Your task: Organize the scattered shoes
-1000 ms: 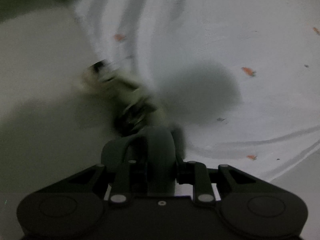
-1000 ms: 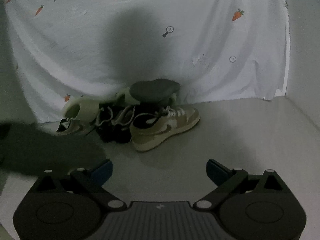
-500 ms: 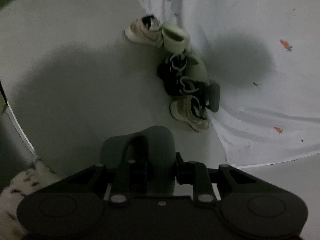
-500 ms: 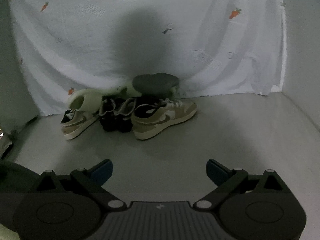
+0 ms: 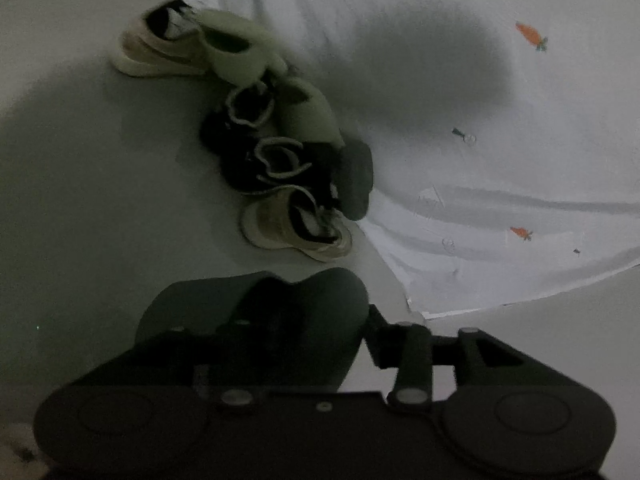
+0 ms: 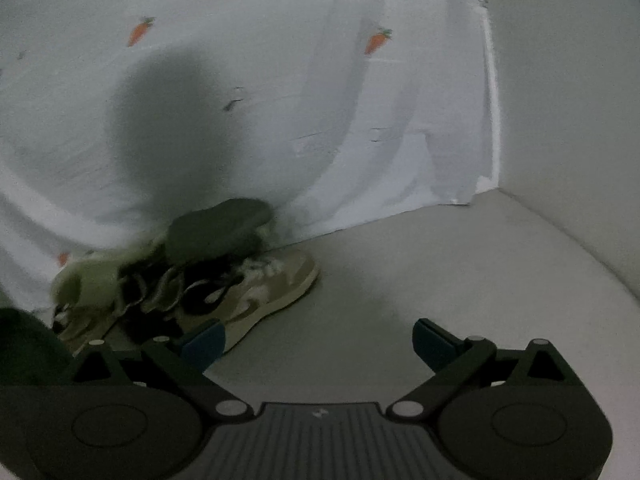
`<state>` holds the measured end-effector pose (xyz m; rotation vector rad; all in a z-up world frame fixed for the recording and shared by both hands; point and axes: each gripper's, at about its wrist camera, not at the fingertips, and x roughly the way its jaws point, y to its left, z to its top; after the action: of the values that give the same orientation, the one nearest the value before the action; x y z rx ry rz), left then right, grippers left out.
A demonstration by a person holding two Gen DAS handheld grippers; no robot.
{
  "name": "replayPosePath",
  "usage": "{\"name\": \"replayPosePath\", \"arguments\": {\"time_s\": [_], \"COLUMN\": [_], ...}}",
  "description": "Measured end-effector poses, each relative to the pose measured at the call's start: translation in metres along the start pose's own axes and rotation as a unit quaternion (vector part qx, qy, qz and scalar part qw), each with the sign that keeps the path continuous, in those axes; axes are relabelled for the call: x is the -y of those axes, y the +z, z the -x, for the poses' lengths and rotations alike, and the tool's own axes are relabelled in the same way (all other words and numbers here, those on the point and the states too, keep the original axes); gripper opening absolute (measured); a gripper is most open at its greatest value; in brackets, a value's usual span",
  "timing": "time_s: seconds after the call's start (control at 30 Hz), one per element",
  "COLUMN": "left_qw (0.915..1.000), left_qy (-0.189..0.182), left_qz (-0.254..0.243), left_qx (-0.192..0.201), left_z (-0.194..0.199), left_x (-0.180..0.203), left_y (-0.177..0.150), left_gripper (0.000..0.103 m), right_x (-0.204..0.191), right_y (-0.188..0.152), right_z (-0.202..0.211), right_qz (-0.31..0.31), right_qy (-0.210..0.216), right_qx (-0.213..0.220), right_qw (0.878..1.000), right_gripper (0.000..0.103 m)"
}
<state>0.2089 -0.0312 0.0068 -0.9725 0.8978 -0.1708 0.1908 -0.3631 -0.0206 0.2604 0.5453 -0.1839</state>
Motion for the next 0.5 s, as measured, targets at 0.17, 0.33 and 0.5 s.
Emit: {"name": "replayPosePath", "arguments": {"time_s": [0.17,0.33,0.5], "left_qw": [0.9975,0.9971,0.9953], "left_qy": [0.013,0.010,0.000], "left_qz": [-0.064,-0.070,-0.097], "left_qx": [0.025,0.027,0.004], "left_z": [-0.034,-0.057,-0.086], "left_x": [0.020,0.030,0.052], "left_y": [0.008,0.014,0.008], "left_gripper": [0.044,0.048,0.053], "right_x": [0.007,0.019,0.023], "right_y": [0.008,0.009,0.007], "right_z": [-0.018,-0.033,-0.040], "right_qz": [0.004,-0.008,-0.016], "right_qy": [-0.013,-0.025,-0.022], "right_qx": [-0.006,-0.027,-0.036], "right_qw": [1.000,0.999,0.999], "right_gripper": [0.099,0.100,0.100]}}
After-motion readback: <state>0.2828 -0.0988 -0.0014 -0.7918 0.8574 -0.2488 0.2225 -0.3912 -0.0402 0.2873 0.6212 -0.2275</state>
